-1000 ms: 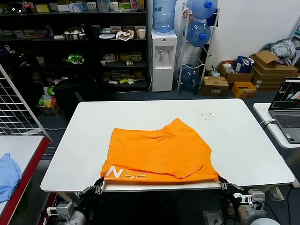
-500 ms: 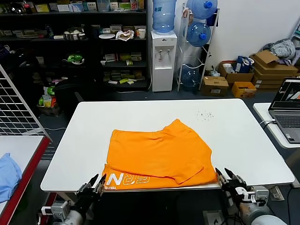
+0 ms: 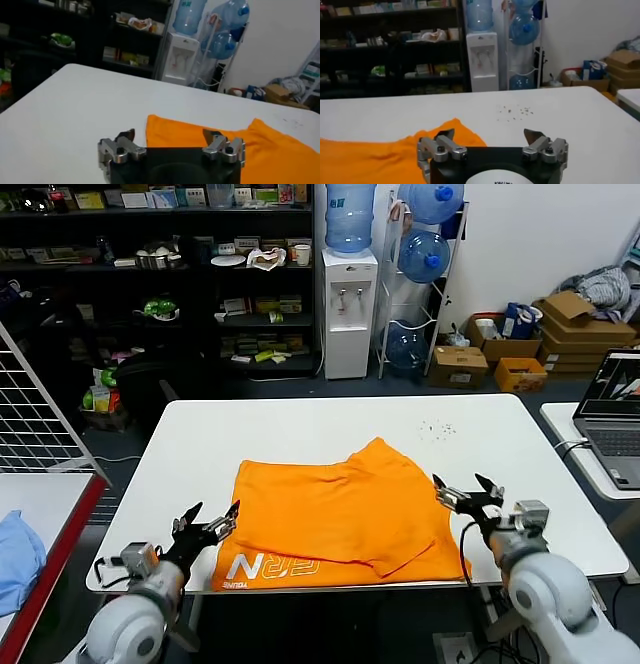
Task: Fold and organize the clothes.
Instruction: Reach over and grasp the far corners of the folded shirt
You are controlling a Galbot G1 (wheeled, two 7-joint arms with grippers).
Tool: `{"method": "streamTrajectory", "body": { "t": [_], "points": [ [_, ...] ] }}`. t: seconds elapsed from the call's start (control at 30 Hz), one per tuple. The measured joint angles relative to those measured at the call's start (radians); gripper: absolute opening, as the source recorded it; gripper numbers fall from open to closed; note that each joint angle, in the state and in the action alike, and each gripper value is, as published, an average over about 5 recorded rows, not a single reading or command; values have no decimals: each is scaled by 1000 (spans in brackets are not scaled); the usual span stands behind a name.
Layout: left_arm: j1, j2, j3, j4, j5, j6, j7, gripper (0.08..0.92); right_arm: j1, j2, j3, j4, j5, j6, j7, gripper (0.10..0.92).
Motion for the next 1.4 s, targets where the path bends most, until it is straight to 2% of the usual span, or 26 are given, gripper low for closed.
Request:
{"method": "streamTrajectory", "body": {
  "t": [0.13,0.5,0.73,1.0,1.17,1.4],
  "points": [
    [-140,-20,71,114,-31,11,22,917,165,35,-87,-141,12,-26,11,921],
    [-456,-81,260,420,-80,66,72,921,467,150,-259,-471,29,-106,20,921],
    [-566,-104,327,527,-116,107,88,921,549,200,-314,-592,31,-141,12,921],
    [-636,-122,377,597,-130,129,95,921,597,237,-355,-669,18,-161,1,916],
    [-659,-123,401,617,-130,136,100,883,611,248,-367,-693,18,-177,-1,811],
    [-673,-122,426,627,-121,141,109,684,615,248,-371,-706,28,-192,-1,611]
  ]
}}
